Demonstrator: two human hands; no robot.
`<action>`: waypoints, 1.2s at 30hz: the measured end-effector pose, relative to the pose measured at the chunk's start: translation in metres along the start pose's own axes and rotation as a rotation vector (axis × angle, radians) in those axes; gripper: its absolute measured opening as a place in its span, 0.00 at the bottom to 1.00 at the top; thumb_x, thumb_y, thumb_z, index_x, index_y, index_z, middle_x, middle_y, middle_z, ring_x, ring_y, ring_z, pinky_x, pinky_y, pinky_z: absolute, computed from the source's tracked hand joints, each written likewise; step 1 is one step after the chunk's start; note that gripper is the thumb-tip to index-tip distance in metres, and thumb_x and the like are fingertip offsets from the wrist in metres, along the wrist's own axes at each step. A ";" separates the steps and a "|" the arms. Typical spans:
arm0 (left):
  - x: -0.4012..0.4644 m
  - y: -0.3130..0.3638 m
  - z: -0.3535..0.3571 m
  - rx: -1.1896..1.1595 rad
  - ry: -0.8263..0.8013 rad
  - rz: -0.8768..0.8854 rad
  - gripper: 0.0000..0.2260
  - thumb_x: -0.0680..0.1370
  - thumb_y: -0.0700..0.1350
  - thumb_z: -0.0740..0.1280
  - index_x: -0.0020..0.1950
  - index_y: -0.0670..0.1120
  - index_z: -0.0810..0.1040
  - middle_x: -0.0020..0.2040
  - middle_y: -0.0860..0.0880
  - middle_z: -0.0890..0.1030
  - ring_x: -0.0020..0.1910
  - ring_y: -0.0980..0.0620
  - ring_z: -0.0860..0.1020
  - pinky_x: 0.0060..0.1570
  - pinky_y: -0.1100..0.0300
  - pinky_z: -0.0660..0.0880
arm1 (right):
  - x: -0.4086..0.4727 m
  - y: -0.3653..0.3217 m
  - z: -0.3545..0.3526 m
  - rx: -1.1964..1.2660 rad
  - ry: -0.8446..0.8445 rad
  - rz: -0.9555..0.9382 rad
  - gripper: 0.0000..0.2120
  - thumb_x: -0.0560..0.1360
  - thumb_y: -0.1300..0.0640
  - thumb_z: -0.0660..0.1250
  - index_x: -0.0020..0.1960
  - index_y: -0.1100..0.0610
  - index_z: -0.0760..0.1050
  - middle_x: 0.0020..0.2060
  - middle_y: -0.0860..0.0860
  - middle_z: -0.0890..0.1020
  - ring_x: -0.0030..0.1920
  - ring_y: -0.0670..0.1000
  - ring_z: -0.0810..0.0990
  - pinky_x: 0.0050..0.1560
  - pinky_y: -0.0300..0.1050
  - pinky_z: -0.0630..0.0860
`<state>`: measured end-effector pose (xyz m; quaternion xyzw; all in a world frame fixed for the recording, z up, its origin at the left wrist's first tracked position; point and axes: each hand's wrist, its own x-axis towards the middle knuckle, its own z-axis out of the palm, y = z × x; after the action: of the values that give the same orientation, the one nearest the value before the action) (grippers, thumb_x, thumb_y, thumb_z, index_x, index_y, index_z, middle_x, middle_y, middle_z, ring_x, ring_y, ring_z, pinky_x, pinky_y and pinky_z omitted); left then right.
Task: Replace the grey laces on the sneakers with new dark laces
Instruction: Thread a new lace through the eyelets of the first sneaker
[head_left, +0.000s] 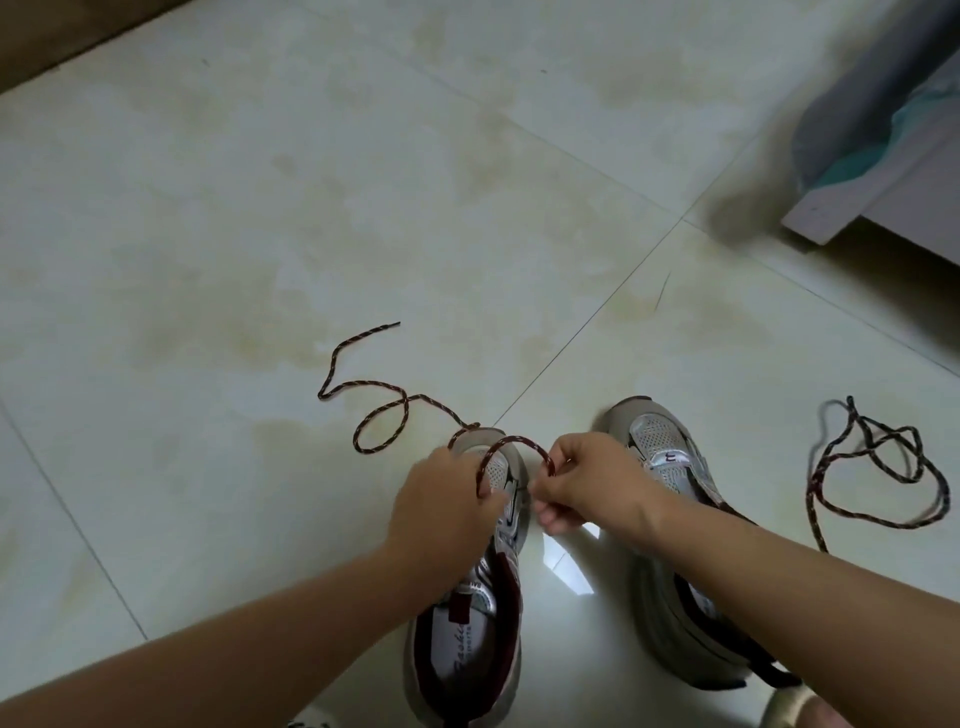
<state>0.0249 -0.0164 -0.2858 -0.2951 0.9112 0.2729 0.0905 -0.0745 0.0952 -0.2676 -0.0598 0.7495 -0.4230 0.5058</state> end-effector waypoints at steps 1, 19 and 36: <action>-0.005 -0.002 0.005 0.005 -0.004 -0.033 0.11 0.75 0.53 0.65 0.49 0.48 0.68 0.45 0.51 0.66 0.47 0.53 0.69 0.47 0.61 0.69 | 0.001 0.003 0.002 0.035 -0.015 0.015 0.09 0.74 0.71 0.64 0.37 0.61 0.69 0.26 0.55 0.78 0.23 0.47 0.77 0.26 0.38 0.77; -0.021 -0.023 0.004 0.122 0.090 0.211 0.17 0.59 0.47 0.79 0.26 0.49 0.70 0.30 0.57 0.65 0.28 0.56 0.67 0.26 0.61 0.68 | 0.013 0.026 0.026 -0.581 0.095 -0.178 0.08 0.71 0.60 0.64 0.35 0.62 0.74 0.32 0.59 0.77 0.35 0.56 0.72 0.40 0.47 0.75; -0.010 -0.022 0.018 -0.009 -0.046 0.017 0.09 0.74 0.49 0.68 0.52 0.53 0.83 0.47 0.53 0.76 0.47 0.54 0.75 0.51 0.58 0.72 | 0.014 0.017 0.028 -0.726 0.019 -0.237 0.07 0.72 0.63 0.63 0.38 0.54 0.74 0.35 0.53 0.76 0.39 0.53 0.72 0.35 0.43 0.66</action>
<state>0.0463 -0.0167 -0.3072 -0.2814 0.9102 0.2843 0.1076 -0.0527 0.0829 -0.2931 -0.3171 0.8431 -0.1861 0.3925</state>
